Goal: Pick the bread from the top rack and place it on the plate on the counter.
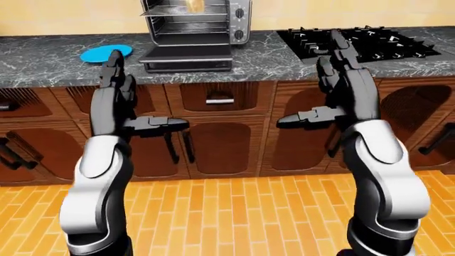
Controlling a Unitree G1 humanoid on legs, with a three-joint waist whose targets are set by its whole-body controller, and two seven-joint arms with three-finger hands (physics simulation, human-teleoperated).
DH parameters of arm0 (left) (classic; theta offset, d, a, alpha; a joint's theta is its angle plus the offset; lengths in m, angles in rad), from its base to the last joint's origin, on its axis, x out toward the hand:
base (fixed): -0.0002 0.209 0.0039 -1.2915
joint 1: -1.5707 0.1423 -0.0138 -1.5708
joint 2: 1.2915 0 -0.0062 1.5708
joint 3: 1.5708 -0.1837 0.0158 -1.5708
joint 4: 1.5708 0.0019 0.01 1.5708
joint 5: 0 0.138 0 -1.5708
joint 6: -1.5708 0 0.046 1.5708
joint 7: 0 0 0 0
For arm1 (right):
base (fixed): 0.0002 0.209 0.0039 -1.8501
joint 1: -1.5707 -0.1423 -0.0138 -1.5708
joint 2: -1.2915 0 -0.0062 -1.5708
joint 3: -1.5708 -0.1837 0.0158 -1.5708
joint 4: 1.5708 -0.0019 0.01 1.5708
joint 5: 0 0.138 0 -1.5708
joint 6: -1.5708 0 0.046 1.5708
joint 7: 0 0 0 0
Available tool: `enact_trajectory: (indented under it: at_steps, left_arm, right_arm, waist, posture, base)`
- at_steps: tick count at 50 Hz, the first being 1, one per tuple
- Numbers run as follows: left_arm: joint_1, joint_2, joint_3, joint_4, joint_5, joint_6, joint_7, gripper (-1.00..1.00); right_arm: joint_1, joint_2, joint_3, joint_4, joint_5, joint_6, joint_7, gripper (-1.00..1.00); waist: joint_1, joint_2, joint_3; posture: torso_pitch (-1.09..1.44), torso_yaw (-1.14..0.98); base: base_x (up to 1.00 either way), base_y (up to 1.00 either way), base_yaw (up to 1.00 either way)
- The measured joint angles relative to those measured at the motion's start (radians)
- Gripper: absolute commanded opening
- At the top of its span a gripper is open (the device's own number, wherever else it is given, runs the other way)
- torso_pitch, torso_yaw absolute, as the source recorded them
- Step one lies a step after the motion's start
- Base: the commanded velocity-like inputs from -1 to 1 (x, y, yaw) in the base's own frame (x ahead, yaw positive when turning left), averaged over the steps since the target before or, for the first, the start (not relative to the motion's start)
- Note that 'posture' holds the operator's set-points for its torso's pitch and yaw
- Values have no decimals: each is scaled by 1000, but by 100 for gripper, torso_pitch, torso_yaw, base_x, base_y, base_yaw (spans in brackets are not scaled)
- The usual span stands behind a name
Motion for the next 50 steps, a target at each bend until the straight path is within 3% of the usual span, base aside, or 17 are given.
enact_trajectory:
  at_steps: [5,6,7,8,11,14,16,18,22,31,33,35,37,40,44,47,50]
  left_arm:
    - [-49,29,11,-16,-8,35,2,100]
    - [-59,30,11,-18,-9,40,3,100]
    - [-62,27,6,-19,-12,45,3,100]
    - [-62,29,-1,-19,-16,54,2,100]
    - [-81,39,0,-13,-33,90,1,100]
    - [-98,52,17,-32,-39,94,9,100]
    - [-99,57,23,-48,-45,89,14,100]
    - [-94,63,30,-55,-50,84,17,100]
    - [-67,79,62,-51,-53,110,30,100]
    - [-75,92,63,-80,-70,104,38,100]
    - [-58,83,54,-79,-75,104,36,100]
    - [-50,83,46,-70,-80,112,34,100]
    - [-51,84,49,-69,-80,116,35,100]
    - [-62,89,53,-84,-73,108,39,100]
    - [-71,97,50,-89,-64,103,35,100]
    - [-56,97,69,-74,-53,114,39,100]
    - [-58,96,67,-72,-46,115,40,100]
  right_arm:
    - [-107,-35,-4,18,12,37,0,100]
    - [-123,-42,-5,19,15,44,2,100]
    - [-127,-49,-10,14,18,52,3,100]
    - [-125,-50,-16,9,20,63,2,100]
    - [-128,-58,-26,4,23,100,-5,100]
    - [-149,-66,-32,-24,30,118,-13,100]
    - [-155,-71,-36,-43,36,124,-18,100]
    - [-164,-77,-35,-43,40,127,-21,100]
    - [-161,-71,-5,-41,58,159,-14,100]
    - [-216,-95,-32,-52,70,158,-27,100]
    - [-198,-97,-40,-53,70,158,-31,100]
    - [-183,-96,-43,-47,69,172,-35,100]
    - [-183,-96,-42,-47,70,178,-37,100]
    - [-187,-97,-42,-60,73,166,-37,100]
    - [-188,-93,-41,-59,78,157,-41,100]
    - [-170,-84,-15,-53,89,166,-35,100]
    - [-174,-88,-20,-56,93,173,-33,100]
  waist:
    - [6,-44,-5]
    - [5,-48,-7]
    - [-2,-33,-1]
    - [-6,-32,2]
    - [-5,-53,-10]
    - [-6,-22,-8]
    - [-13,14,-1]
    - [-13,67,-10]
    - [10,56,6]
    - [11,-57,0]
    - [-2,-41,6]
    - [-4,-53,-1]
    - [-4,-48,-9]
    - [-8,-8,-1]
    - [-11,71,-9]
    - [1,62,6]
    - [2,32,2]
  posture:
    - [0,0]
    - [0,0]
    - [0,0]
    - [0,0]
    - [0,0]
    - [0,0]
    - [0,0]
    - [0,0]
    - [0,0]
    - [0,0]
    - [0,0]
    - [0,0]
    - [0,0]
    - [0,0]
    - [0,0]
    - [0,0]
    - [0,0]
  base:
    - [15,33,0]
    - [14,34,0]
    - [15,34,0]
    - [15,34,0]
    - [15,34,0]
    - [15,34,0]
    - [14,33,0]
    - [14,34,0]
    - [15,34,0]
    - [15,35,0]
    - [14,36,0]
    - [15,36,0]
    - [15,35,0]
    - [14,35,0]
    - [15,36,0]
    - [15,35,0]
    - [15,36,0]
